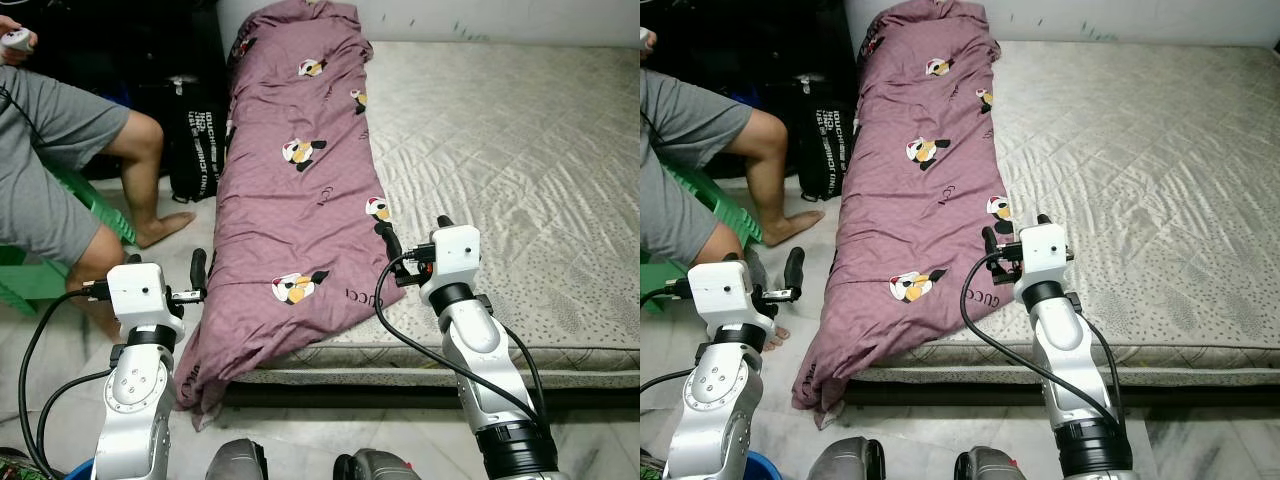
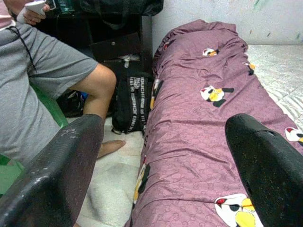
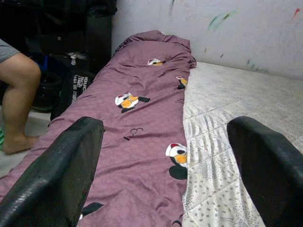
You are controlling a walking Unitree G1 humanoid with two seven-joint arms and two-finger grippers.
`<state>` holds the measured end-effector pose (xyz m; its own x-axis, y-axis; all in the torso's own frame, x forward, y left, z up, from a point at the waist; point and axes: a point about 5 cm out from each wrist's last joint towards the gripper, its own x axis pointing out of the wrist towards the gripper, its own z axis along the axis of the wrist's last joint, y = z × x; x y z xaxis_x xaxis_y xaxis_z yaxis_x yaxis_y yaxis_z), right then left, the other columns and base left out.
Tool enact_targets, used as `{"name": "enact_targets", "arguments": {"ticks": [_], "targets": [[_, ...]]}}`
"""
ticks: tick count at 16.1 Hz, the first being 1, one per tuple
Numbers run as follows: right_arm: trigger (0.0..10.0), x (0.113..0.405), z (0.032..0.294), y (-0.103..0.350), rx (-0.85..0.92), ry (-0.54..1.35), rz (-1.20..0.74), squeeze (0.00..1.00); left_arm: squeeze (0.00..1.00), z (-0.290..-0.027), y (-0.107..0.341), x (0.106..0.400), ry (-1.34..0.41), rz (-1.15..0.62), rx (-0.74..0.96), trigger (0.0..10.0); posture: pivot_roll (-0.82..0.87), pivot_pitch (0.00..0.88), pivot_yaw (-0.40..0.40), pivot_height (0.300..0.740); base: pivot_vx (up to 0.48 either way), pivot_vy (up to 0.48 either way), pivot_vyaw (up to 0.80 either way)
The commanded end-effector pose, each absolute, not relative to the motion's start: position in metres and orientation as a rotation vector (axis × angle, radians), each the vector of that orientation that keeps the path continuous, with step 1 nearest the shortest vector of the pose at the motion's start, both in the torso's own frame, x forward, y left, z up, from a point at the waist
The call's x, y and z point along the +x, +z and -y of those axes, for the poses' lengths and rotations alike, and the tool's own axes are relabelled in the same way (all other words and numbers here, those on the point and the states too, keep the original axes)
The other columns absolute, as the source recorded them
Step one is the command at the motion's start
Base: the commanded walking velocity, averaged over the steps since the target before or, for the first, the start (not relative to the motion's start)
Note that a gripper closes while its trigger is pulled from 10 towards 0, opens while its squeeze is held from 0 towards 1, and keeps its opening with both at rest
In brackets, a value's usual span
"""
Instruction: Clean up the room
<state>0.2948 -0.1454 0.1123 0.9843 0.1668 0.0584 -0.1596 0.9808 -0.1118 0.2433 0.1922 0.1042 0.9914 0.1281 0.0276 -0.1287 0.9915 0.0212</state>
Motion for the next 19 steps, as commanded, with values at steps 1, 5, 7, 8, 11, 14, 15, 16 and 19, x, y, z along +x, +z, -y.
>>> {"name": "enact_targets", "arguments": {"ticks": [1,5,7,8,11,14,15,16,19], "targets": [[10.0,0.2927,0.1467,0.1118,-0.103,0.159,0.071,0.00,0.00,-0.1929,0.1049,0.2412,0.132,0.023,0.024,10.0,0.01,0.103,-0.003,0.683,0.000,0.000,0.00],[10.0,0.2931,0.1464,0.1112,-0.102,0.161,0.067,0.00,0.00,-0.1925,0.1054,0.2421,0.132,0.022,0.023,10.0,0.01,0.120,-0.007,0.638,0.000,0.000,0.00],[10.0,0.2939,0.1460,0.1126,-0.101,0.162,0.074,0.00,0.00,-0.1925,0.1057,0.2425,0.135,0.022,0.023,10.0,0.01,0.118,-0.009,0.613,0.000,0.000,0.00],[10.0,0.2939,0.1461,0.1126,-0.101,0.161,0.074,0.00,0.00,-0.1924,0.1058,0.2424,0.135,0.023,0.023,10.0,0.01,0.118,-0.009,0.613,0.000,0.000,0.00],[10.0,0.2949,0.1458,0.1123,-0.107,0.162,0.069,0.00,0.00,-0.1909,0.1066,0.2432,0.121,0.030,0.013,10.0,0.01,0.121,-0.012,0.613,0.000,0.000,0.00],[10.0,0.2954,0.1437,0.1130,-0.108,0.167,0.075,0.00,0.00,-0.1882,0.1072,0.2442,0.102,0.031,0.008,10.0,0.01,0.121,-0.011,0.613,0.000,0.000,0.00],[10.0,0.2955,0.1441,0.1131,-0.109,0.166,0.076,0.00,0.00,-0.1880,0.1072,0.2443,0.101,0.031,0.007,10.0,0.01,0.120,-0.011,0.613,0.000,0.000,0.00],[10.0,0.2953,0.1441,0.1131,-0.110,0.166,0.077,0.00,0.00,-0.1870,0.1076,0.2445,0.091,0.036,-0.002,10.0,0.01,0.119,-0.011,0.603,0.000,0.000,0.00],[10.0,0.2945,0.1438,0.1132,-0.111,0.170,0.080,0.00,0.00,-0.1861,0.1076,0.2439,0.091,0.037,-0.006,10.0,0.01,0.117,-0.013,0.575,0.000,0.000,0.00]]}}
